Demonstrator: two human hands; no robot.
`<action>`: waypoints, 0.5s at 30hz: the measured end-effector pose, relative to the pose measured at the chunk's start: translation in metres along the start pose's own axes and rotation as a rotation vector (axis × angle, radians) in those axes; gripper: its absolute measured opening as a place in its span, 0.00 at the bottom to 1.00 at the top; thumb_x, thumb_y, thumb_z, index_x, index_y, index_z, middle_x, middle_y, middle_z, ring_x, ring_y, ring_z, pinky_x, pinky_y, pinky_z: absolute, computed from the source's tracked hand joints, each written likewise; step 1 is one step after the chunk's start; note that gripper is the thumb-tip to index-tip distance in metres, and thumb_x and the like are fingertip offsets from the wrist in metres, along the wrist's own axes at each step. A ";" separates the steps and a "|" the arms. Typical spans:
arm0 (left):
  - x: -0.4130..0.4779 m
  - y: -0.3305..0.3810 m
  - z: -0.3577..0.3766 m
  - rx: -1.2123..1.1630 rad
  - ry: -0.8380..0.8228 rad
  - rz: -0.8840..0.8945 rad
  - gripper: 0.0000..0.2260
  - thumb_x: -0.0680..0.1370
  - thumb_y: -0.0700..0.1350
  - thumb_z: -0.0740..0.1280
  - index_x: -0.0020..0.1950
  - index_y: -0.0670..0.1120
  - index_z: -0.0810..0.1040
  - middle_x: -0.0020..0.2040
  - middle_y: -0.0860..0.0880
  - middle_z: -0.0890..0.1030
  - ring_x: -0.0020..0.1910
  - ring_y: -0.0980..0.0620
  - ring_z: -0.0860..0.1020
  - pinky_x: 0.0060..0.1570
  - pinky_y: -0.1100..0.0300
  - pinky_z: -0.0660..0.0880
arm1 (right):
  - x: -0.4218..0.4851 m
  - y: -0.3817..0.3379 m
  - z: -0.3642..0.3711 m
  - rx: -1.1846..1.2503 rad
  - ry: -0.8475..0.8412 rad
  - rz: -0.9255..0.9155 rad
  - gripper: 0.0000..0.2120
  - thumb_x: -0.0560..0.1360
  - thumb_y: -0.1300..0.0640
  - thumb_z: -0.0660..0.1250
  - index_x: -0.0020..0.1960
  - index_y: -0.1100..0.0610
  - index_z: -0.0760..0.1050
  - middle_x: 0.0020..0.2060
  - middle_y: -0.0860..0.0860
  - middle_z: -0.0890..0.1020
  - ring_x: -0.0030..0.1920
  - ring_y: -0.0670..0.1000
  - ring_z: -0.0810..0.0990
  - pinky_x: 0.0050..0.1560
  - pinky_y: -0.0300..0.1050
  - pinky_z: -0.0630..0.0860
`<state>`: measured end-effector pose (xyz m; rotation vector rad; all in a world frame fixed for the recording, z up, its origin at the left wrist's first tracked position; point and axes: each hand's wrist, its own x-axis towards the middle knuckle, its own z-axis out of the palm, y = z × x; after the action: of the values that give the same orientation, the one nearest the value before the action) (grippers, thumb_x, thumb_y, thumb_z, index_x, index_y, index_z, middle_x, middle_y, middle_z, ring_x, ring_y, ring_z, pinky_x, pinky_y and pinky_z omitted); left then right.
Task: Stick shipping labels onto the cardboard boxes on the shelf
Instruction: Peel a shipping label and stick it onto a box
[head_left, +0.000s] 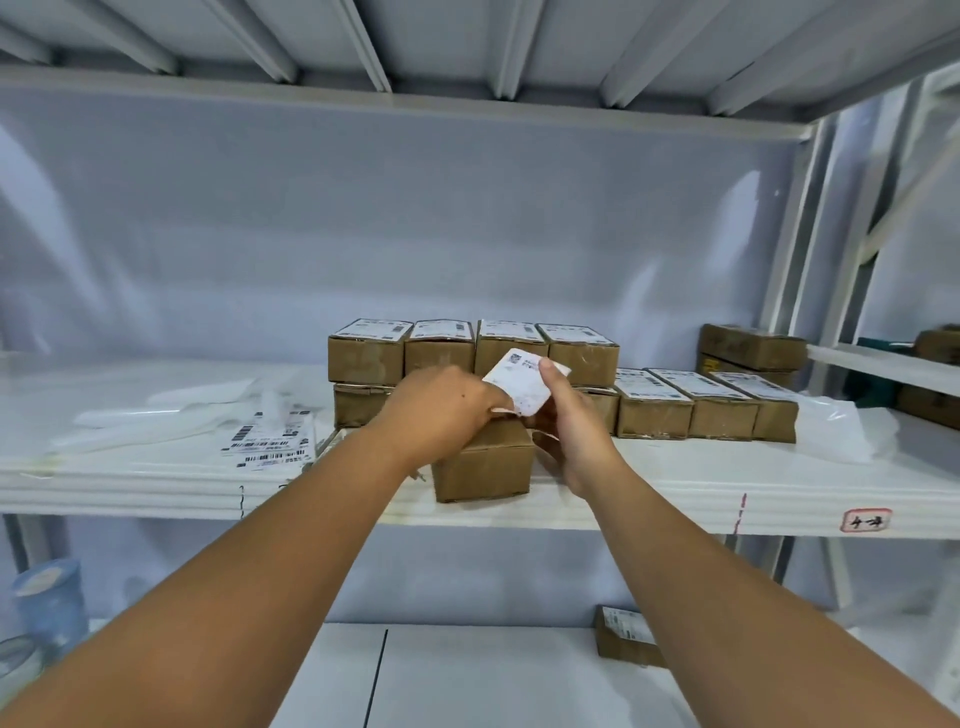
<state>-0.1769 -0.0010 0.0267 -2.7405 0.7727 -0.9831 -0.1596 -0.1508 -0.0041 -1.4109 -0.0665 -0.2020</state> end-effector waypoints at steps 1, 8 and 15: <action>-0.001 -0.001 -0.001 0.010 -0.034 0.025 0.15 0.81 0.49 0.57 0.65 0.62 0.73 0.57 0.51 0.80 0.52 0.46 0.78 0.43 0.56 0.73 | -0.001 -0.002 0.001 0.041 0.040 0.014 0.10 0.79 0.50 0.62 0.49 0.55 0.79 0.37 0.49 0.83 0.34 0.47 0.78 0.37 0.38 0.72; -0.004 -0.005 -0.013 -0.477 0.068 -0.180 0.26 0.75 0.30 0.59 0.71 0.49 0.68 0.65 0.47 0.73 0.62 0.48 0.72 0.53 0.62 0.68 | -0.009 -0.018 0.004 0.133 0.180 -0.129 0.07 0.80 0.65 0.60 0.53 0.59 0.75 0.40 0.52 0.80 0.32 0.46 0.76 0.24 0.33 0.71; -0.007 0.005 -0.030 -0.854 0.095 -0.660 0.16 0.79 0.39 0.55 0.66 0.47 0.70 0.60 0.47 0.79 0.45 0.51 0.75 0.32 0.61 0.71 | -0.020 -0.033 0.007 0.128 0.227 -0.194 0.09 0.78 0.63 0.62 0.42 0.52 0.77 0.44 0.52 0.83 0.34 0.44 0.78 0.30 0.35 0.71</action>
<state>-0.2026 -0.0004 0.0451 -3.8726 0.3095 -1.0516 -0.1848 -0.1462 0.0260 -1.2462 -0.0281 -0.5084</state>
